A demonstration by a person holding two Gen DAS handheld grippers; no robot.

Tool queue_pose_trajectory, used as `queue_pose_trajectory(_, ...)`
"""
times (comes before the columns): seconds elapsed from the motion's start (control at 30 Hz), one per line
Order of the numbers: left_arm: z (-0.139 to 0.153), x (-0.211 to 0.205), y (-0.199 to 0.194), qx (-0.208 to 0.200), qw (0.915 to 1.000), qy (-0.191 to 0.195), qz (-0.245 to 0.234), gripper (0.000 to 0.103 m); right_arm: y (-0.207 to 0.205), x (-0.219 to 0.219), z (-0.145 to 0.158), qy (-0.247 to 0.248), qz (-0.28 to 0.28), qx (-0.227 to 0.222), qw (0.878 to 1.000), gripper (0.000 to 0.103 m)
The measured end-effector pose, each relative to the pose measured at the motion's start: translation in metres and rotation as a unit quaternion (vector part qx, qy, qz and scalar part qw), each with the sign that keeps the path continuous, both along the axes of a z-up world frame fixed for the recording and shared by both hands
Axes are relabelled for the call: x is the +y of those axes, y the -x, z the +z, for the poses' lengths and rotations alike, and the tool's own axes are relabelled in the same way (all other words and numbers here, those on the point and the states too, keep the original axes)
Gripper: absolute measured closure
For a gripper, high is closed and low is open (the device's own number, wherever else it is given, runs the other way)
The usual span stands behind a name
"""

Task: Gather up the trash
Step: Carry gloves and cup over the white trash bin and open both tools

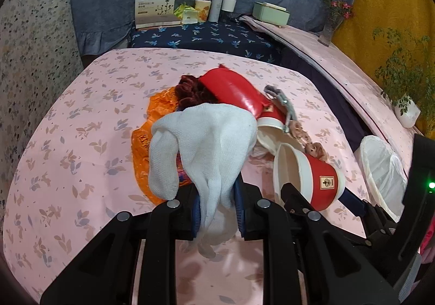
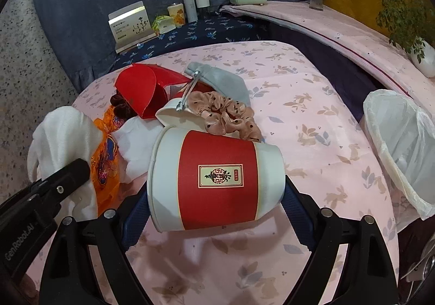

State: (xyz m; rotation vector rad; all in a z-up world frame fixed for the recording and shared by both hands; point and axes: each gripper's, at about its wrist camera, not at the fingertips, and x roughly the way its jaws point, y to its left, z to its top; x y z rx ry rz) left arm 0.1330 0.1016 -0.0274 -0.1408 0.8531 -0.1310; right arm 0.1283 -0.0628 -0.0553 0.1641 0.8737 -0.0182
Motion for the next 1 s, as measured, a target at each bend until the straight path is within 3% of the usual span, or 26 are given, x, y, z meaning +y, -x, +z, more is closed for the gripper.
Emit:
queue_pose_trajectory(0.5,0.036,-0.105,0.015,-0.026,0.9958,0.006,-0.088,0.083,0.042,-0.098,0.035,-0.004,-0.084,-0.054,0.995,0.018)
queue_pose_trajectory(1.0,0.029,-0.240,0.013,-0.010,0.9810,0.000,-0.194,0.083,0.073,-0.233,0.029,0.006,-0.212,-0.064,0.975,0.018)
